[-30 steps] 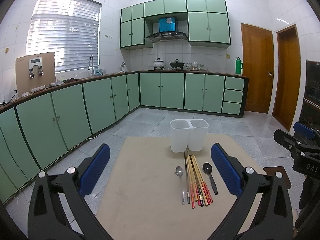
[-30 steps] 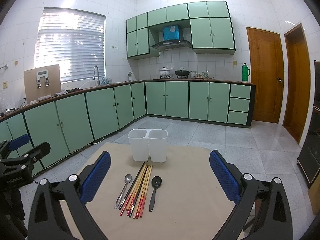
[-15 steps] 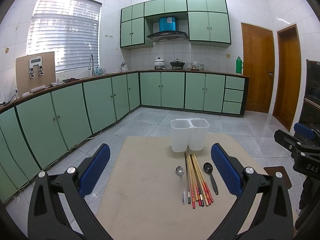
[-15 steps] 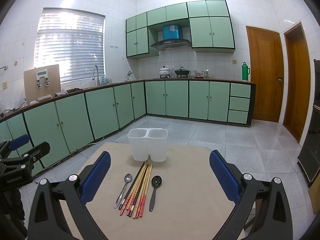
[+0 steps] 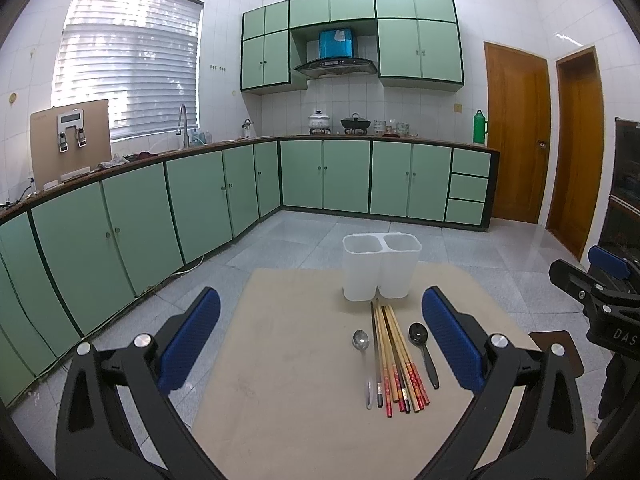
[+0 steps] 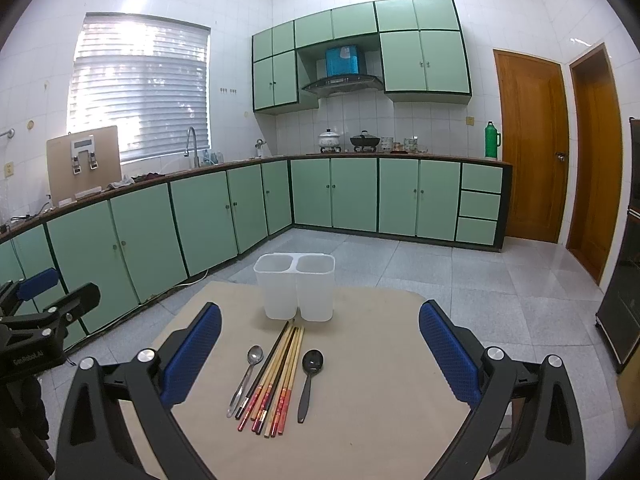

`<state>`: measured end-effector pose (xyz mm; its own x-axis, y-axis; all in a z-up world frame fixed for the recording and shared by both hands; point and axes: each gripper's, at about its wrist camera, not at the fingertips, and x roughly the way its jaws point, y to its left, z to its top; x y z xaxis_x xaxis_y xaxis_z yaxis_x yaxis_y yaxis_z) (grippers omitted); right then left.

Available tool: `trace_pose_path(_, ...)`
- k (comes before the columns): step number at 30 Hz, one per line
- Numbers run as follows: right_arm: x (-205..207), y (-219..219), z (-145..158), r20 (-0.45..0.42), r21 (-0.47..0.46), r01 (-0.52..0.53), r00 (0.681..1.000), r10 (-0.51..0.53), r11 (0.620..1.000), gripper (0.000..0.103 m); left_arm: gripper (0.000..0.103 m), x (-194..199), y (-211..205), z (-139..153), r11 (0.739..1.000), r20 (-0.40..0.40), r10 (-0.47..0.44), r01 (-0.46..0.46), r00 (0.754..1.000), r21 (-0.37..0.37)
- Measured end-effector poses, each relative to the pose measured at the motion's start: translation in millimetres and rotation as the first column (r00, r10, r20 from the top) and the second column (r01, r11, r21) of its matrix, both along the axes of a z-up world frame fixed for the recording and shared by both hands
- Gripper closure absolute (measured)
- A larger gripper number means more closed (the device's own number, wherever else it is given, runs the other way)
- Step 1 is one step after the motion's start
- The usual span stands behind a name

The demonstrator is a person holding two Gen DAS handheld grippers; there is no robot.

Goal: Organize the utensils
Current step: 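Grasp the black spoon with the right tool while the left tool grasps the silver spoon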

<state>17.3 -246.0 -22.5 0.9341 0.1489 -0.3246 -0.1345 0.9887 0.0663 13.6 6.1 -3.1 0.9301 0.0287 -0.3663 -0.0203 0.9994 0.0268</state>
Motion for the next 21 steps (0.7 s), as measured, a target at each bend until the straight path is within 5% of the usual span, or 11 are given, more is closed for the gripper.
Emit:
trace_pose_path(7,20.6,0.9,-9.2,-0.047,-0.013,-0.003,0.999,0.003,1.000,0.006,0.005,17.5,0.9,-8.6,1.000,-0.025,0.009,-0.008,1.000,0.015)
trace_pose_path(12,63.6,3.5,-39.9,-0.156,-0.068,-0.004,0.988,-0.007,0.998,0.006,0.005,53.7,6.9,-32.5,0.999,-0.091,0.029,-0.025,0.995,0.042)
trace_pose_path(16,111.8,-2.6,-78.4,-0.313,-0.010,-0.025,0.950,0.021,1.000,0.006,0.005,91.6,13.9,-61.4,0.996,-0.175,0.060,-0.048,0.983,0.076)
trace_pose_path(21,158.8,5.1,-117.4,-0.408,-0.028,-0.040,0.913,0.025,0.999,0.009,0.005,139.5,23.7,-105.5,0.994,-0.307,0.085,-0.058,0.948,0.095)
